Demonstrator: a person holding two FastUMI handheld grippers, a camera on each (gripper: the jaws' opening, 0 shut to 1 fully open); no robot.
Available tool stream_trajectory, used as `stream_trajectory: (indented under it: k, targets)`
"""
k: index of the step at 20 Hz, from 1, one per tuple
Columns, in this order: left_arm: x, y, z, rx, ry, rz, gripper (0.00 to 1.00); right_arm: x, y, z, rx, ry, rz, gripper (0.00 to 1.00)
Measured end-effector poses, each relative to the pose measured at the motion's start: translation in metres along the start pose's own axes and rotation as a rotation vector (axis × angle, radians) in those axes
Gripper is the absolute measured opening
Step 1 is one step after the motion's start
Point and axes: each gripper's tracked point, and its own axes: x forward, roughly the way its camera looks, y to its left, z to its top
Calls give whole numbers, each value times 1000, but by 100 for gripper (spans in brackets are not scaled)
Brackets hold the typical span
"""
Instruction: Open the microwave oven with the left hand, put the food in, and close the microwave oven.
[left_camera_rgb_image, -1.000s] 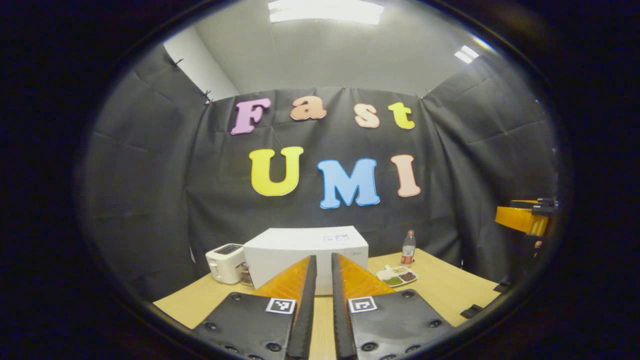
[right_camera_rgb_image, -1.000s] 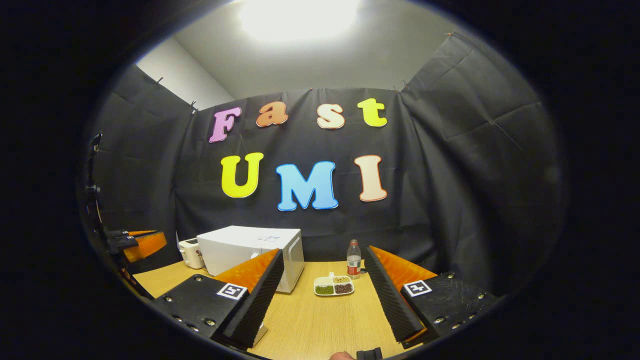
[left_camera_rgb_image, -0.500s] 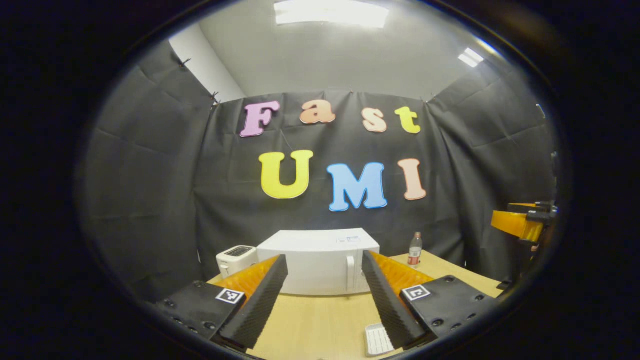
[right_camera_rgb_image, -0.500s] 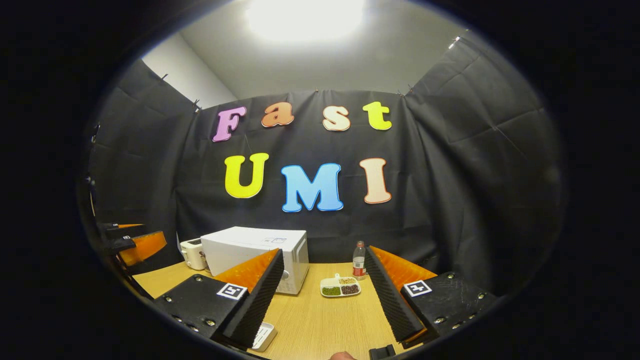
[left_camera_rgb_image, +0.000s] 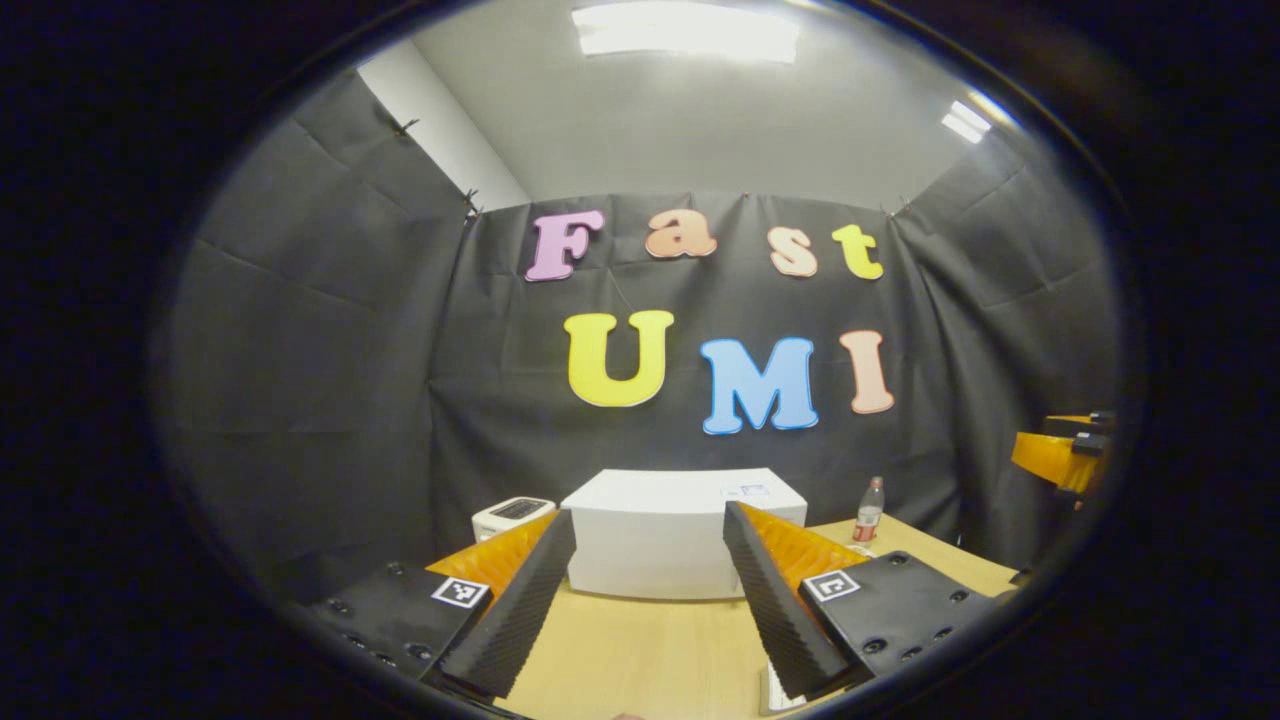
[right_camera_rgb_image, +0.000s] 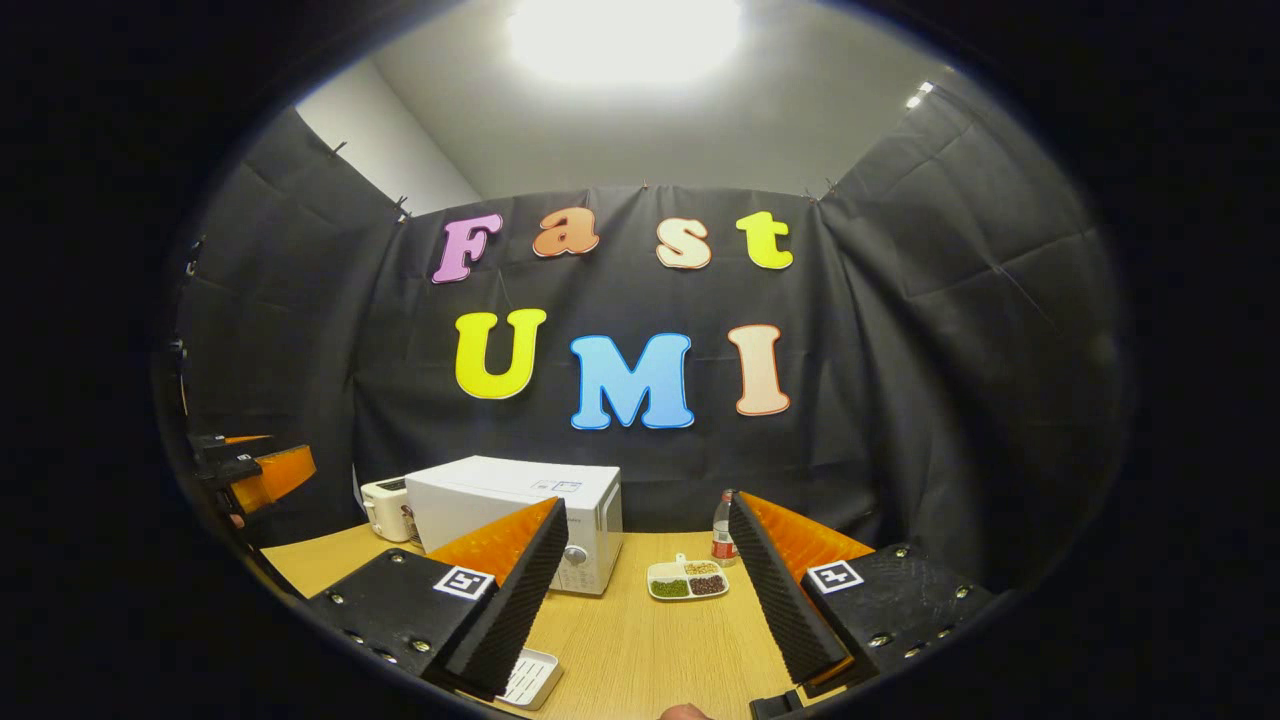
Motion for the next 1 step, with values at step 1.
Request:
stream_trajectory:
  k: [1]
  targets:
    - [1,3,1,-1,-1,1,94,-1,1,2,-3,-2,-2,98]
